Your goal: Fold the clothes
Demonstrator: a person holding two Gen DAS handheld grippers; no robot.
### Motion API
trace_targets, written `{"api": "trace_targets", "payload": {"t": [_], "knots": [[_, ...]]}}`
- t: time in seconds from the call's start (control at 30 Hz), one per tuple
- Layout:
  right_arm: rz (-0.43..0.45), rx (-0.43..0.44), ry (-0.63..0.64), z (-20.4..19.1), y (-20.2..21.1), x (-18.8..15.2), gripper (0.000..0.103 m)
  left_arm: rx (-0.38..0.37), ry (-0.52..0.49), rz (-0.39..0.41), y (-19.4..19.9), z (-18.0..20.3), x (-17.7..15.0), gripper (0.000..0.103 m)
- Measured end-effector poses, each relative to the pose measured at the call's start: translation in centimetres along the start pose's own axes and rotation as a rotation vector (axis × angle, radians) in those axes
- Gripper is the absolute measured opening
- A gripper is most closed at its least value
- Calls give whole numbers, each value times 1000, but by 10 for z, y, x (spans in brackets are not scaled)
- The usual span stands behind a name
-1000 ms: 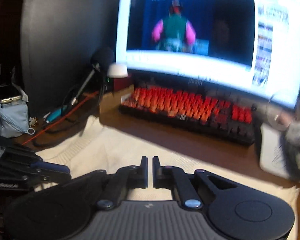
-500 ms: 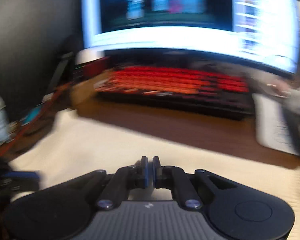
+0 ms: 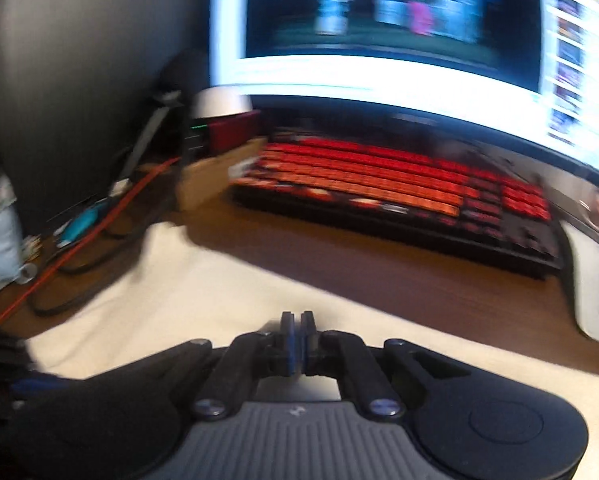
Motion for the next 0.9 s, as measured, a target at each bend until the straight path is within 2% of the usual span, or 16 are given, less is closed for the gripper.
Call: {"api": "trace_targets", "payload": {"t": [0.1,0.13,0.17,0.4,0.47,0.57,0.73,0.83,0.9], "knots": [[8,-87,-64,23,4,-2,0,4,-12,5,0,1,0,7],[10,-77,-83,21,2,-1,4,7,-20,6,0,2,-1,7],[12,-66,-96,17,-1,0,5,9,-27,6,0,3,-1,7],[12,66,23,-53,-36,20,5,21,-29,-2,0,4,0,7],[8,81,6,-55,-39,24,5,27,-34,-2,1,5,0,7],[2,76,-55,-37,-36,22,2,39,-54,-3,0,7,-1,7],[-4,-79,-121,25,-13,5,2,41,-57,-8,0,7,0,7],[12,-100,-196,65,8,-6,0,42,-56,-11,0,7,-1,7],[11,-160,-211,89,20,-12,1,46,-57,-11,0,7,-1,7]]}}
Point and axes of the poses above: each gripper's, at about its wrist camera, not at the fingertips, and y roughly against the way its jaws point, z to its right, x to its top, the point moved 9 cm from there along -y, roughly the way its jaws point, and after that the axes turned 5 degrees about x, right-handed, at the moved point
